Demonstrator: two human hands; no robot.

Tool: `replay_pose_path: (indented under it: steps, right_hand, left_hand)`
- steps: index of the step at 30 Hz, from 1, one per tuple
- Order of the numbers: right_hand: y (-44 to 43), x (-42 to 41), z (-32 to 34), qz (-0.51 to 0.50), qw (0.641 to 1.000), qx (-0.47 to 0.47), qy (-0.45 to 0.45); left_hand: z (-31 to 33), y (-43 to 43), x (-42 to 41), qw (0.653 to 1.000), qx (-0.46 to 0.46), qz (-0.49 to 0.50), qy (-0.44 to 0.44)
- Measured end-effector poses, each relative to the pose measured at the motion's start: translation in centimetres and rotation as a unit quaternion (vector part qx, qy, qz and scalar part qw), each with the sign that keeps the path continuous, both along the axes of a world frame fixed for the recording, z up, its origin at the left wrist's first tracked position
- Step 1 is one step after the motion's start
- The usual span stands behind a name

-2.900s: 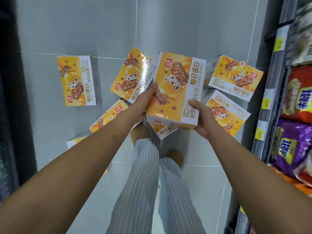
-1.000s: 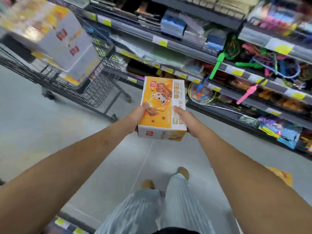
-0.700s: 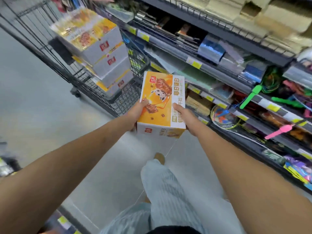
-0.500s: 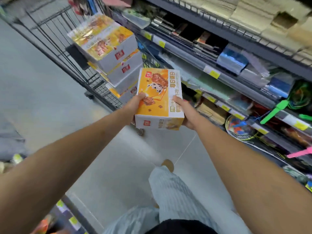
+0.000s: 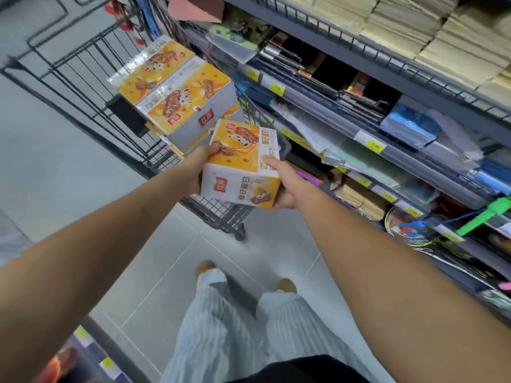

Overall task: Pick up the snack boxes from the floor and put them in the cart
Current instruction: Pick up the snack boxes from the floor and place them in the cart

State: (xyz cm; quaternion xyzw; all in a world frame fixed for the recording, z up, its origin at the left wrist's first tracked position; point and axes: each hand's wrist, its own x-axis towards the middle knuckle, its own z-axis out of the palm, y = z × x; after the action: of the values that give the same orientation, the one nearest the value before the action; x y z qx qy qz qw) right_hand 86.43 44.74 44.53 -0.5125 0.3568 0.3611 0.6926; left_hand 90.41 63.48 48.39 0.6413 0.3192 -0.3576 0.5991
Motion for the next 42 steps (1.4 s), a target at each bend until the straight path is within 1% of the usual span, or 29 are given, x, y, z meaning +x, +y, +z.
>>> replay_pose_path:
  steps: [5, 8, 10, 12, 15, 17, 19, 20, 21, 22, 25, 29, 33, 35, 38, 40, 42]
  right_hand:
    - [2.2, 2.5, -1.5, -0.087, 0.994, 0.019, 0.066]
    - [4.3, 3.6, -2.7, -0.152, 0.984, 0.017, 0.094]
    - [5.7, 4.0, -3.9, -0.202, 0.972, 0.026, 0.118]
    - [7.1, 4.3, -5.1, -0.243, 0.961, 0.034, 0.128]
    - [8.6, 5.0, -6.1, -0.281, 0.950, 0.038, 0.131]
    - [9.3, 5.7, -7.1, -0.309, 0.940, 0.043, 0.138]
    - [9.5, 5.9, -7.8, -0.322, 0.936, 0.038, 0.140]
    - [9.7, 6.1, -8.3, -0.328, 0.933, 0.038, 0.144]
    - [9.8, 6.1, -8.7, -0.331, 0.931, 0.031, 0.148]
    - [9.9, 6.1, -9.2, -0.334, 0.930, 0.028, 0.149]
    - [10.9, 6.2, -10.8, -0.354, 0.922, 0.017, 0.154]
    - [12.2, 6.3, -13.4, -0.328, 0.926, -0.006, 0.187]
    - [12.7, 6.1, -14.9, -0.317, 0.928, -0.017, 0.197]
    - [13.0, 6.0, -15.6, -0.325, 0.926, -0.028, 0.191]
    - [13.6, 6.1, -17.2, -0.365, 0.914, -0.040, 0.171]
    - [13.9, 5.9, -18.3, -0.391, 0.904, -0.050, 0.166]
    - [14.2, 5.9, -18.6, -0.400, 0.899, -0.067, 0.166]
  left_hand:
    - [-1.5, 1.2, 4.2, 0.998, 0.023, -0.051, -0.002]
    - [-2.6, 2.1, 7.3, 0.994, 0.028, -0.105, -0.002]
    - [-3.4, 2.6, 9.0, 0.986, 0.043, -0.162, 0.001]
    - [-4.1, 3.0, 9.9, 0.981, 0.050, -0.186, 0.013]
    - [-5.4, 3.8, 10.8, 0.979, 0.056, -0.187, 0.051]
    - [-6.9, 4.4, 11.8, 0.967, 0.063, -0.238, 0.070]
    - [-7.9, 4.8, 11.9, 0.961, 0.061, -0.257, 0.077]
    - [-8.1, 4.8, 11.9, 0.966, 0.046, -0.234, 0.101]
    - [-8.4, 4.8, 11.9, 0.973, 0.020, -0.189, 0.134]
    - [-9.2, 4.8, 11.9, 0.972, 0.016, -0.175, 0.157]
    - [-11.6, 5.1, 11.5, 0.974, -0.010, -0.150, 0.168]
    - [-14.9, 5.2, 10.9, 0.980, -0.024, -0.083, 0.181]
    - [-18.1, 5.5, 10.7, 0.977, -0.015, -0.068, 0.202]
    - [-19.2, 5.9, 10.7, 0.975, -0.008, -0.059, 0.214]
    - [-20.9, 6.2, 10.9, 0.977, -0.026, -0.044, 0.209]
    - [-21.8, 6.5, 10.7, 0.976, -0.030, -0.054, 0.207]
    - [-22.5, 6.9, 10.3, 0.970, -0.048, -0.084, 0.222]
